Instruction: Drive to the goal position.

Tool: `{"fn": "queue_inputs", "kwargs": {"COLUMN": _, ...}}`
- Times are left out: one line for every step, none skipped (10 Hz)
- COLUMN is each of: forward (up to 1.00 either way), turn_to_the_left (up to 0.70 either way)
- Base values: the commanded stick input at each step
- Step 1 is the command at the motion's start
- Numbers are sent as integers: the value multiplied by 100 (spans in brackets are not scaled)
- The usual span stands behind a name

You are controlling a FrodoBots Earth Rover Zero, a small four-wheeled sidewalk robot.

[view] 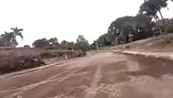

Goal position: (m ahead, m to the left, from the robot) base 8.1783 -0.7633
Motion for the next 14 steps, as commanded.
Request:
{"fn": "queue_inputs", "kwargs": {"forward": 100, "turn_to_the_left": 0}}
{"fn": "queue_inputs", "kwargs": {"forward": 100, "turn_to_the_left": 0}}
{"fn": "queue_inputs", "kwargs": {"forward": 100, "turn_to_the_left": 0}}
{"fn": "queue_inputs", "kwargs": {"forward": 100, "turn_to_the_left": 0}}
{"fn": "queue_inputs", "kwargs": {"forward": 100, "turn_to_the_left": 0}}
{"fn": "queue_inputs", "kwargs": {"forward": 100, "turn_to_the_left": 0}}
{"fn": "queue_inputs", "kwargs": {"forward": 100, "turn_to_the_left": 0}}
{"fn": "queue_inputs", "kwargs": {"forward": 100, "turn_to_the_left": 0}}
{"fn": "queue_inputs", "kwargs": {"forward": 100, "turn_to_the_left": 0}}
{"fn": "queue_inputs", "kwargs": {"forward": 100, "turn_to_the_left": 0}}
{"fn": "queue_inputs", "kwargs": {"forward": 100, "turn_to_the_left": 0}}
{"fn": "queue_inputs", "kwargs": {"forward": 100, "turn_to_the_left": 0}}
{"fn": "queue_inputs", "kwargs": {"forward": 100, "turn_to_the_left": 0}}
{"fn": "queue_inputs", "kwargs": {"forward": 100, "turn_to_the_left": 0}}
